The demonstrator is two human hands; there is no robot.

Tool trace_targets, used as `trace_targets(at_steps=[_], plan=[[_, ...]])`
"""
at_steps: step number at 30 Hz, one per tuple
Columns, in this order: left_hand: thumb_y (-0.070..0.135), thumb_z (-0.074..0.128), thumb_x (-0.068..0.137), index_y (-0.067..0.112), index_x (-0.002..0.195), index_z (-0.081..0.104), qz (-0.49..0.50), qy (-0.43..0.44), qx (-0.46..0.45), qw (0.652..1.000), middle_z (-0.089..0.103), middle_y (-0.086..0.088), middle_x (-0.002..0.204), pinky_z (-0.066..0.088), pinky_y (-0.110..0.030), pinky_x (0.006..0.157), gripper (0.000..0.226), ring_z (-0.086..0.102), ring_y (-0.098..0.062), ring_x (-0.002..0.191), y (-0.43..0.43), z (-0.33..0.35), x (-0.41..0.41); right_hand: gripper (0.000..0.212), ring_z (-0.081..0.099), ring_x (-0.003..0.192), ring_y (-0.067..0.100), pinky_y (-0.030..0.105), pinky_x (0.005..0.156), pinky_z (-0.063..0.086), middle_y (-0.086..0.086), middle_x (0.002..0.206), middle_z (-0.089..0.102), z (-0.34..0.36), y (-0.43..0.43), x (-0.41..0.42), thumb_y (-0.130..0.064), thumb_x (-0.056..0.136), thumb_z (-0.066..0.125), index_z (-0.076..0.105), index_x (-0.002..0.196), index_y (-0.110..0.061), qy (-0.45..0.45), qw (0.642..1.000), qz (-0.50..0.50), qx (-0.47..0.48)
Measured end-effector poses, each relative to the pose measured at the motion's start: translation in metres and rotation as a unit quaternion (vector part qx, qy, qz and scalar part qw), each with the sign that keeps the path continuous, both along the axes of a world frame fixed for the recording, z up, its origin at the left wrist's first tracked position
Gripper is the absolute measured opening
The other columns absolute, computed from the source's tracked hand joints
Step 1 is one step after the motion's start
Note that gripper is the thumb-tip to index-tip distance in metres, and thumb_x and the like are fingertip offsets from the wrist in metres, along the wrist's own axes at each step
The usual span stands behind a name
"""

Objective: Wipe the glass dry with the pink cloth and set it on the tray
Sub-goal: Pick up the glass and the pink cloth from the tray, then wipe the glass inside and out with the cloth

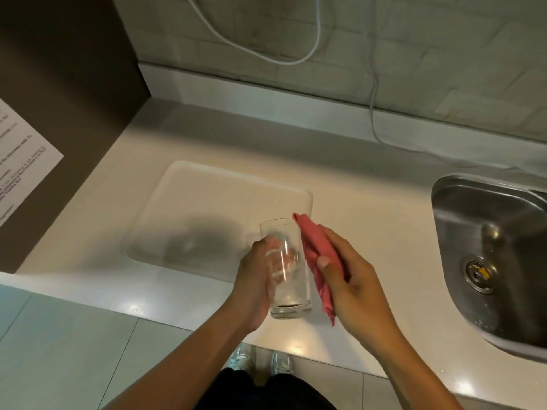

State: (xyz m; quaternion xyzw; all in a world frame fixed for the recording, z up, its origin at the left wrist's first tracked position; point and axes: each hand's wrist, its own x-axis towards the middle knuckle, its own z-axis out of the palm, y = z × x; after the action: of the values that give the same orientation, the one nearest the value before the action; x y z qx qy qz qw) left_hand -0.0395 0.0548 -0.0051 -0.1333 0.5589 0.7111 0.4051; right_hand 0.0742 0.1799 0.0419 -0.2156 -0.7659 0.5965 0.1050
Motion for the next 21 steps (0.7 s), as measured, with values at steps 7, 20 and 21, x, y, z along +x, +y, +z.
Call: trace_targets(at_steps=[7,20,21], plan=[[0.046,0.053,0.090,0.000,0.136,0.057,-0.028,0.054,0.054,0.997,0.079,-0.022,0.097,0.062,-0.055,0.092,0.065,0.077,-0.030,0.091,-0.009,0.008,0.009,0.047,0.044,0.119,-0.019,0.006,0.093,0.046,-0.021,0.143,0.038,-0.001,-0.036,-0.018,-0.049,0.101,0.038,0.044,0.147,-0.040,-0.015,0.996,-0.045,0.078],[0.062,0.046,0.094,0.015,0.126,0.070,-0.062,0.021,0.050,0.997,0.080,-0.023,0.111,0.065,-0.041,0.080,0.061,0.077,-0.030,0.093,-0.020,0.006,0.019,0.045,0.049,0.118,-0.007,0.008,0.081,0.051,-0.015,0.140,0.035,-0.014,-0.035,-0.003,-0.039,0.102,0.050,0.046,0.147,-0.042,0.009,0.992,-0.013,0.125],[0.063,0.050,0.089,0.015,0.127,0.069,-0.060,0.014,0.047,0.997,0.078,-0.027,0.116,0.064,-0.045,0.083,0.063,0.076,-0.034,0.098,-0.019,0.008,0.021,0.046,0.050,0.115,-0.007,0.008,0.078,0.051,-0.012,0.139,0.036,-0.011,-0.032,-0.009,-0.038,0.103,0.048,0.045,0.149,-0.039,0.005,0.992,-0.021,0.127]])
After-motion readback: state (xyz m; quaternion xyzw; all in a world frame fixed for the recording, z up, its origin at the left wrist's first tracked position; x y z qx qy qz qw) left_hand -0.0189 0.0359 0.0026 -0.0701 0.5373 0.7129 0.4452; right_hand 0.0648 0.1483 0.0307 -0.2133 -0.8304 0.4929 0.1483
